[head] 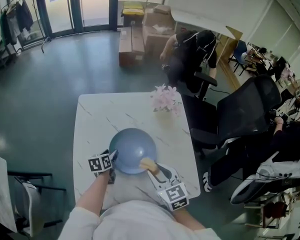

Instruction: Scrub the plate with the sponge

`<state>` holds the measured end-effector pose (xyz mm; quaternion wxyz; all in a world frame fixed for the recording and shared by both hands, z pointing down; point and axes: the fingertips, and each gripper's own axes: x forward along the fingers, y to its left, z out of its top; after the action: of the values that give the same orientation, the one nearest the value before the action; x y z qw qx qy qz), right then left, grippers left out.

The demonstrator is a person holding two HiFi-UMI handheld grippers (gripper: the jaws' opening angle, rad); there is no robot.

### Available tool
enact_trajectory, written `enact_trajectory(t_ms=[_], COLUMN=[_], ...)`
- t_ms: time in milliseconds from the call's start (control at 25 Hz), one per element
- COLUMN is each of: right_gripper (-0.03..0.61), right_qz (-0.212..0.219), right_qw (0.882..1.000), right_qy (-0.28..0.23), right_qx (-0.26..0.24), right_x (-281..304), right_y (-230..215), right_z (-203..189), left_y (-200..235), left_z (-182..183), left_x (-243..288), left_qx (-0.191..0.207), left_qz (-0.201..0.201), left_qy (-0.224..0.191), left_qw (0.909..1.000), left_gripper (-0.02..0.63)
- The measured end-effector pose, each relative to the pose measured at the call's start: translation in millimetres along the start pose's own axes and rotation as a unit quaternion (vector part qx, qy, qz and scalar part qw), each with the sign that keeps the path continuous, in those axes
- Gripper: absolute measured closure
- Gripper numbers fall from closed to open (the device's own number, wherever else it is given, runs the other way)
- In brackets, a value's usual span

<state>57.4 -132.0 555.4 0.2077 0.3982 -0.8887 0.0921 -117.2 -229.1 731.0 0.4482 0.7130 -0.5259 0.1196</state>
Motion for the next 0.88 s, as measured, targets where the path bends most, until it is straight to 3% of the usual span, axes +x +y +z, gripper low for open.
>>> enact_trajectory(t_ms=[360,560,880], right_gripper=[0.419,0.419,0.419], right_qz=[0.001,0.001,-0.017], right_qw=[1.0,1.0,0.999], right_qy=[-0.004,-0.009,-0.033], right_qx=[-0.002,-0.005,-0.011], right_x=[0.3,-1.4,-3.3], right_y=[1.7,1.2,-5.7], right_z=[1.4,7.7,21.0], left_y=[10.0,4.9,-36.9], left_z=[10.7,30.8,62.6], left_x=[-15.5,-36.9,-72.8], left_qx=[0.0,0.026,0.092], left_qz=[0.005,-0.001,-0.053], left_qy=[-0.029,-0.06,-0.115], left_qw=[0.9996,0.9979,0.9876], left_gripper=[0.385,0.387,0.388])
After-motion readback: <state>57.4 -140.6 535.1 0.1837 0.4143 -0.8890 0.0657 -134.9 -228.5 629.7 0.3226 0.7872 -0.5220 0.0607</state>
